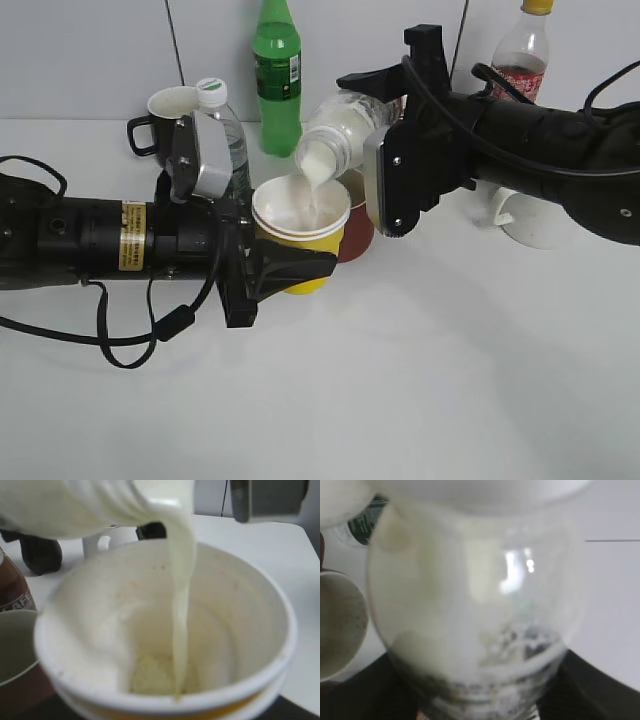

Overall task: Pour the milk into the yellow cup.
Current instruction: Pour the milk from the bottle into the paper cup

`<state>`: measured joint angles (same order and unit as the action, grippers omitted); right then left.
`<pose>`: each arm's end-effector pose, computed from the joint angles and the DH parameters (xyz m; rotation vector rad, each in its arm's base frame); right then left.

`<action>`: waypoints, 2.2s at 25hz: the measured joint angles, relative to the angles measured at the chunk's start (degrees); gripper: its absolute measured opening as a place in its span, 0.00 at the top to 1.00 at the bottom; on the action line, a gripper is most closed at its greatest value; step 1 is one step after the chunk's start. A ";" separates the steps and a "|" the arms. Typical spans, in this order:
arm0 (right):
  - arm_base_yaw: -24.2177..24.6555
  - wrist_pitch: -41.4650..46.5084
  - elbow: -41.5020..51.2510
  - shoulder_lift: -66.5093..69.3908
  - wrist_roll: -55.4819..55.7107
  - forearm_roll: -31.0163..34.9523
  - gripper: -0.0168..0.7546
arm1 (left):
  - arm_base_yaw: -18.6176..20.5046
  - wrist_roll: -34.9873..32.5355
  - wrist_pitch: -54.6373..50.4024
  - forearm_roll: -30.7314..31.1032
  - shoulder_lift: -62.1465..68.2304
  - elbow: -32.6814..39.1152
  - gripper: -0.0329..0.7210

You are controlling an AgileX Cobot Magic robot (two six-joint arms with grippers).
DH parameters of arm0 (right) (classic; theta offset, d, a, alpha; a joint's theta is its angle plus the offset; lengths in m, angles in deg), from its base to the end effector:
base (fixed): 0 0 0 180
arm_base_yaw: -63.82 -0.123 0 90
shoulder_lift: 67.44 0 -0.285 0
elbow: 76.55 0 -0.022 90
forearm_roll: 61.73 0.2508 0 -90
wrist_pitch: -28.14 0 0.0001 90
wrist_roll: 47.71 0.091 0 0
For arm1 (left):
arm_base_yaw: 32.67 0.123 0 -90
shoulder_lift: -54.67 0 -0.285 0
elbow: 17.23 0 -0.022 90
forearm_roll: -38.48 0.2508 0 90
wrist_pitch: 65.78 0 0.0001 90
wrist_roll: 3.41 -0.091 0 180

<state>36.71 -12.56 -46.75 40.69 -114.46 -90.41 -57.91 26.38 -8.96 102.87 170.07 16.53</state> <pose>0.3056 0.1884 0.2060 -1.6221 0.7309 -0.5096 0.2634 -0.2000 0.1504 1.2149 1.5492 -0.9260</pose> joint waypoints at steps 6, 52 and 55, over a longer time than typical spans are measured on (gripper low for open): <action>0.00 0.00 0.00 0.00 -0.86 0.25 0.42 | 0.00 0.00 0.02 1.32 0.00 0.00 0.48; 0.00 -1.30 0.00 -0.05 -3.99 0.37 0.42 | 0.00 0.00 1.71 2.65 0.00 0.00 0.49; 0.00 -1.72 0.00 -0.05 -4.01 0.37 0.42 | 0.00 0.00 1.71 2.65 0.00 0.00 0.50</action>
<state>36.71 -14.28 -46.75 40.64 -118.47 -90.04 -57.91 26.38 -7.25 105.51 170.07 16.53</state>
